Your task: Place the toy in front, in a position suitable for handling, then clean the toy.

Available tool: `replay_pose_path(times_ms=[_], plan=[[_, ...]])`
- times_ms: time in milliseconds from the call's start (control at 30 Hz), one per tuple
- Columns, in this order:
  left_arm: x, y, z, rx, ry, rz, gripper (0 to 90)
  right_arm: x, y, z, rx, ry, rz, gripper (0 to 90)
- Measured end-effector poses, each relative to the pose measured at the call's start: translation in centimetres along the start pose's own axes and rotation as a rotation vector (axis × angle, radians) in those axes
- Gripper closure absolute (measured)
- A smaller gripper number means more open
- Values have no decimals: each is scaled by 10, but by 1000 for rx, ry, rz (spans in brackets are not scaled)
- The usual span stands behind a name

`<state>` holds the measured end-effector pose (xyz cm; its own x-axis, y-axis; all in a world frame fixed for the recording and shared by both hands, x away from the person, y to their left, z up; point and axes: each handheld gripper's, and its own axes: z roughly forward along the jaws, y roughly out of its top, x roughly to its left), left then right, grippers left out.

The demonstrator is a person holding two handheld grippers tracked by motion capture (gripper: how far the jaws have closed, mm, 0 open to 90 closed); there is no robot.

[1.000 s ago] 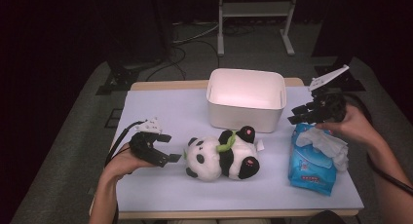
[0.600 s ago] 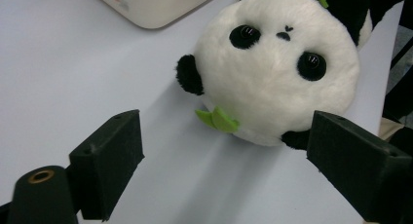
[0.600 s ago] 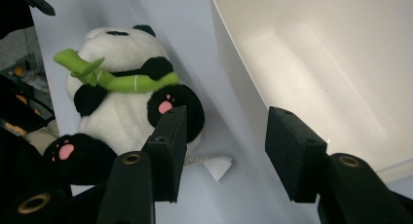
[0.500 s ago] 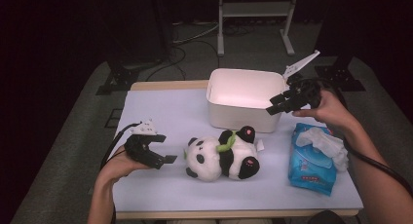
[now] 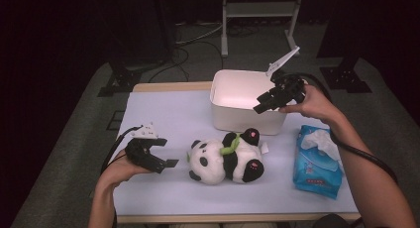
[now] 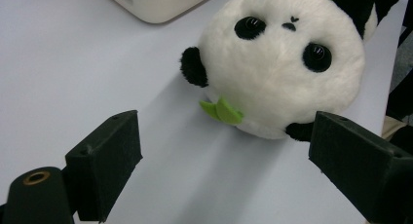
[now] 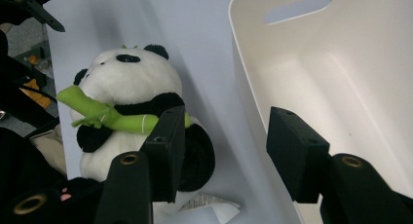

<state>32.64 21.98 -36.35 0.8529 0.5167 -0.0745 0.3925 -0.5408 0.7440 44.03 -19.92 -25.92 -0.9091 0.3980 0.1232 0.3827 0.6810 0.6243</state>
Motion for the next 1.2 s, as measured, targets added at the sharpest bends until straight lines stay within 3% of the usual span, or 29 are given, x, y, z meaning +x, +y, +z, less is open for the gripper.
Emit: replay_pose_path(times_ms=[400, 667, 1200], plan=[[3, -5, -3, -2, 9, -10, 107, -1, 23, 21, 25, 27, -28, 471], [6, -7, -7, -13, 4, -14, 106, -1, 34, 27, 33, 34, -39, 465], [5, -4, -5, -15, -3, -4, 106, 1, 37, 32, 38, 38, -50, 461]])
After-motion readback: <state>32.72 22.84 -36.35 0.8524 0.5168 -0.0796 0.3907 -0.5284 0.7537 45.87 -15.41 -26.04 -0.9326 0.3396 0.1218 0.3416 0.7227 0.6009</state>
